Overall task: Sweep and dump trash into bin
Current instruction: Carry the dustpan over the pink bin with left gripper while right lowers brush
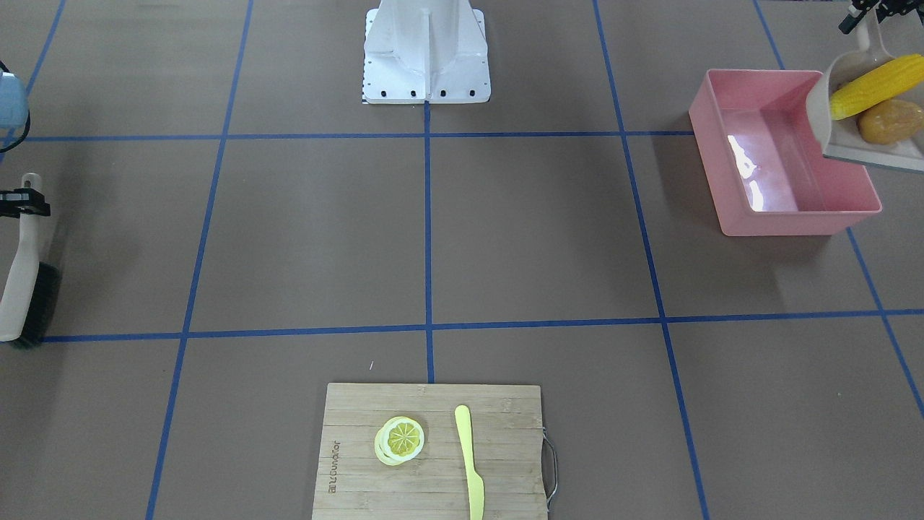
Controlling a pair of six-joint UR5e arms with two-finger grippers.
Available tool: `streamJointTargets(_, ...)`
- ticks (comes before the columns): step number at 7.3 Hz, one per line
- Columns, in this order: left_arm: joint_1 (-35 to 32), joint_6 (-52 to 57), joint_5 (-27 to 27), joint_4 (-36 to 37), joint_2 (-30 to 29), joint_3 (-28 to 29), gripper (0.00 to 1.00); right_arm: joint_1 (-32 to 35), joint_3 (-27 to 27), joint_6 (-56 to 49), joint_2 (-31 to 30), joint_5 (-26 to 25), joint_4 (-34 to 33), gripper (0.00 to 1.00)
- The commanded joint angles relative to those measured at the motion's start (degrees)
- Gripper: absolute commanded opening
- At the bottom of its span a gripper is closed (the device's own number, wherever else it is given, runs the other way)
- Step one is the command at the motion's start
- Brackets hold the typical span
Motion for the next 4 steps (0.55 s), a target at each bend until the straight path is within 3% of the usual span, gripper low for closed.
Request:
streamJointTargets(1, -1.0, -0.1, -1.3, -3.4, 0.0, 2.4, 0.0, -0.1, 0.0, -0.2, 0.2, -0.3, 0.3, 1.0)
streamJointTargets(3, -0.7, 0.1, 0.3, -3.5, 4.0, 0.1, 0.0, 1.7, 0.9, -0.9, 0.6, -0.6, -0.2, 1.0)
streamJointTargets(4, 0.3, 0.1, 3.8, -3.1, 5.5, -1.5, 0.0, 4.6, 1.9, -1.0, 0.8, -0.7, -0.3, 1.0)
